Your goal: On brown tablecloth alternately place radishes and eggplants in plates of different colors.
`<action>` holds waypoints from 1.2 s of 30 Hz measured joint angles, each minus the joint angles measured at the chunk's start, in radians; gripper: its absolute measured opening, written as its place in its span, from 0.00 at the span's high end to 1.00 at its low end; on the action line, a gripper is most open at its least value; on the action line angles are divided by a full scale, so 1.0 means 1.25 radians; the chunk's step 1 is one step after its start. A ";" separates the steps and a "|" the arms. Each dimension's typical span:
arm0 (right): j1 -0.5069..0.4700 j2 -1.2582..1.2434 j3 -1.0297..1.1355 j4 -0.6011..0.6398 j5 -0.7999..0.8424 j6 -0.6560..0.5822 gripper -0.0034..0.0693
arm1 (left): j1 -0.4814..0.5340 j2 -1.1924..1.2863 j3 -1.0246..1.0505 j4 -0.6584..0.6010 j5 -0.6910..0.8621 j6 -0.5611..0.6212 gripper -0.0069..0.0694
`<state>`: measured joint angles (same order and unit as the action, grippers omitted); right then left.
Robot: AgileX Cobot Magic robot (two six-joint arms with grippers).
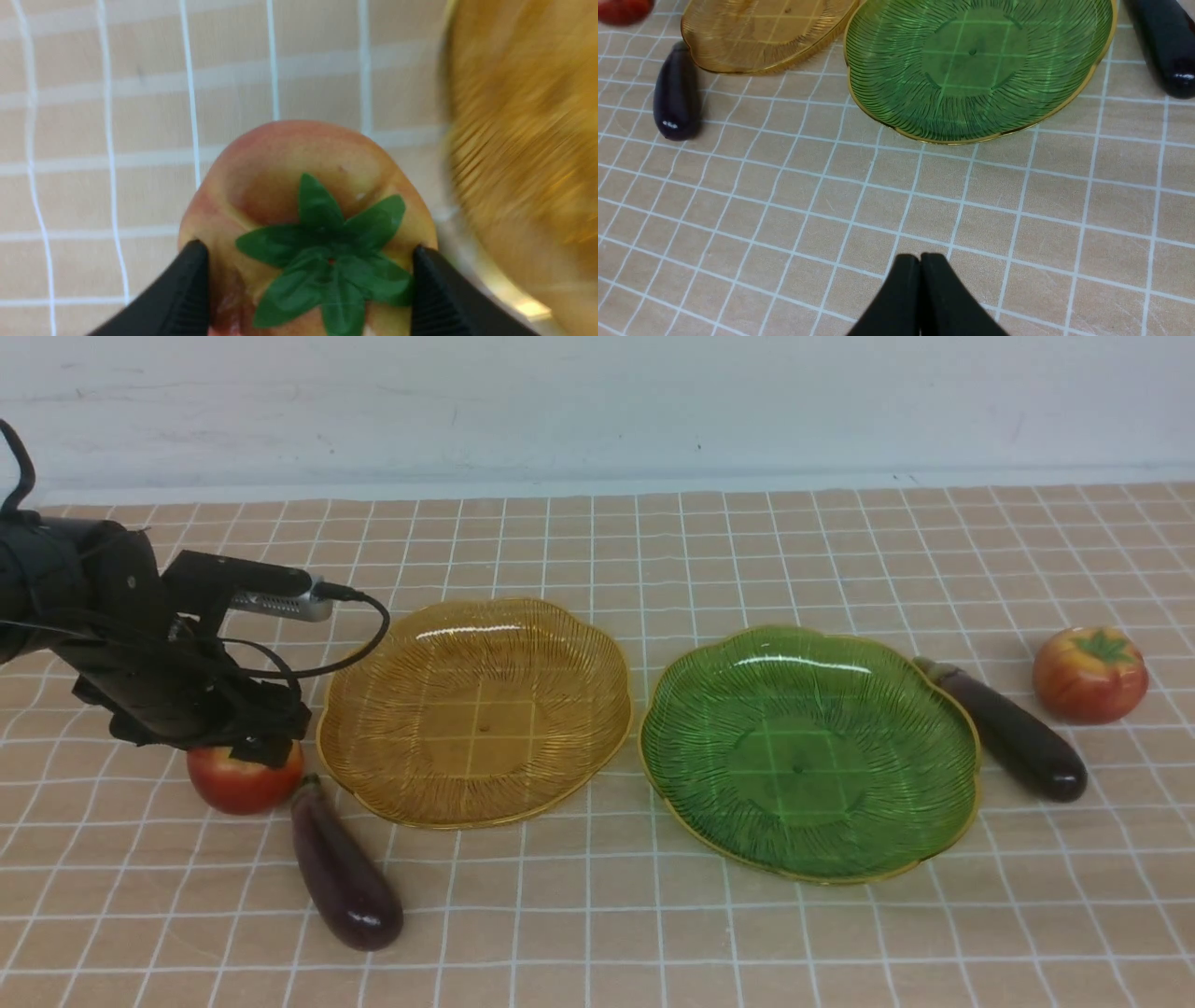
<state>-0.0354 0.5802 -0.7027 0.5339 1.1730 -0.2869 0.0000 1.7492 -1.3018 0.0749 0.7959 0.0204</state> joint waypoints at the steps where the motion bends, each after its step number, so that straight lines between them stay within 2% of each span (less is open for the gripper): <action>1: 0.000 0.000 0.000 0.001 -0.001 0.001 0.97 | -0.001 -0.009 -0.012 -0.012 0.003 -0.001 0.37; 6: 0.000 0.000 0.000 -0.003 -0.016 0.019 0.97 | -0.042 -0.064 -0.060 -0.148 0.006 0.034 0.38; 11: 0.000 0.000 0.000 -0.019 -0.031 0.033 0.97 | -0.126 -0.043 -0.061 -0.259 -0.027 0.139 0.38; 17: 0.000 0.000 0.000 -0.044 -0.033 0.058 0.97 | -0.178 0.071 -0.061 -0.273 -0.085 0.167 0.37; 21: 0.000 0.003 -0.001 -0.094 -0.040 0.123 0.97 | -0.179 0.117 -0.060 -0.272 -0.090 0.167 0.28; 24: 0.000 0.023 -0.012 -0.160 -0.038 0.182 0.97 | -0.179 0.125 -0.060 -0.272 -0.087 0.168 0.21; 26: 0.000 0.062 -0.032 -0.241 -0.035 0.240 0.97 | -0.179 0.125 -0.060 -0.272 -0.086 0.168 0.15; 30: 0.000 0.130 -0.064 -0.332 -0.035 0.295 0.97 | -0.179 0.123 -0.061 -0.272 -0.083 0.169 0.06; 33: 0.000 0.229 -0.109 -0.388 -0.050 0.323 0.97 | -0.179 0.118 -0.061 -0.272 -0.076 0.172 0.03; 36: 0.000 0.298 -0.148 -0.395 -0.069 0.327 0.97 | -0.179 0.101 -0.061 -0.268 -0.065 0.174 0.02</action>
<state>-0.0354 0.9524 -0.8877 0.0397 1.0867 0.1212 -0.2239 1.8752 -1.3782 -0.2607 0.7148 0.2377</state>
